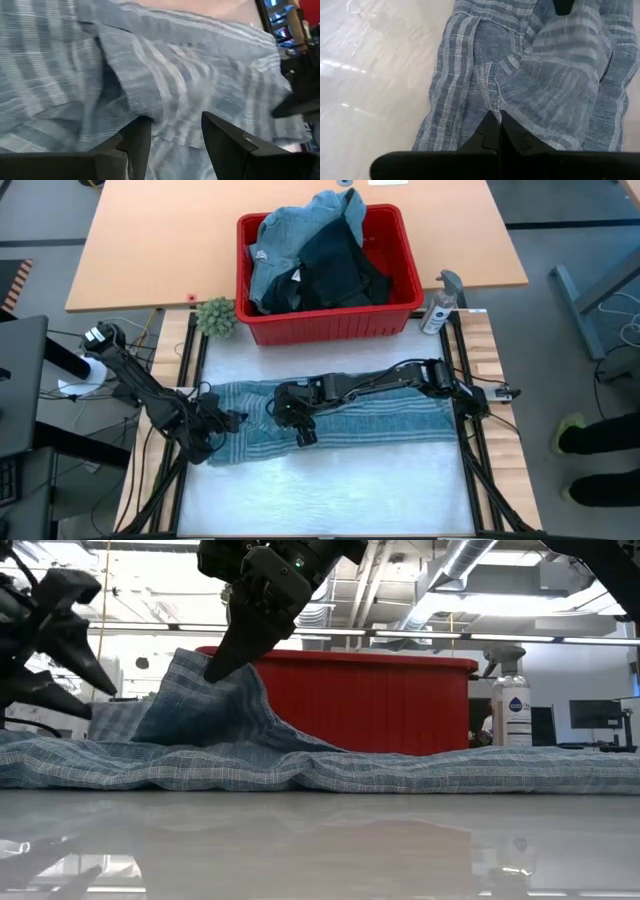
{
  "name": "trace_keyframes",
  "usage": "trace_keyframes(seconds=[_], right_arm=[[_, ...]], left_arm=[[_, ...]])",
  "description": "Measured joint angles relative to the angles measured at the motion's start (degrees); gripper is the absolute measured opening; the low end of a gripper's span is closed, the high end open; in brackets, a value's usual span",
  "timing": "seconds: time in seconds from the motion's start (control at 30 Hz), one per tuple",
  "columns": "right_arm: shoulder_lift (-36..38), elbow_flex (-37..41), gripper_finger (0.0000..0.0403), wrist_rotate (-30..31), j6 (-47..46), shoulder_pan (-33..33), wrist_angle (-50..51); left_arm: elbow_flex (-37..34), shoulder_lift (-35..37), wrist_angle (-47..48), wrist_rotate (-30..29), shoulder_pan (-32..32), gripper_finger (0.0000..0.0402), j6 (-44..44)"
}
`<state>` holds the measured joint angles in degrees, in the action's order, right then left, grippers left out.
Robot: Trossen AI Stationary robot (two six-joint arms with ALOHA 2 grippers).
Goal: Fold Laundry from Bin
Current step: Fold the blue polo shirt
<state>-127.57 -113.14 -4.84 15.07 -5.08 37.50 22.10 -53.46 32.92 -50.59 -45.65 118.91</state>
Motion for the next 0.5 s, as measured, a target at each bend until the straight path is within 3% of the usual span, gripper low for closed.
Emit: trace_keyframes(seconds=[0.3, 0.5], right_arm=[[0.0, 0.0, 0.0019, 0.0, 0.0, 0.0, 0.7], [0.0, 0.0, 0.0019, -0.2, 0.2, 0.0, 2.8]], left_arm=[[2.6, 3.3, -11.4, 3.2, 0.0, 0.0162, -9.9], [7.6, 3.8, -9.0, 7.3, 0.0, 0.0162, -11.9]])
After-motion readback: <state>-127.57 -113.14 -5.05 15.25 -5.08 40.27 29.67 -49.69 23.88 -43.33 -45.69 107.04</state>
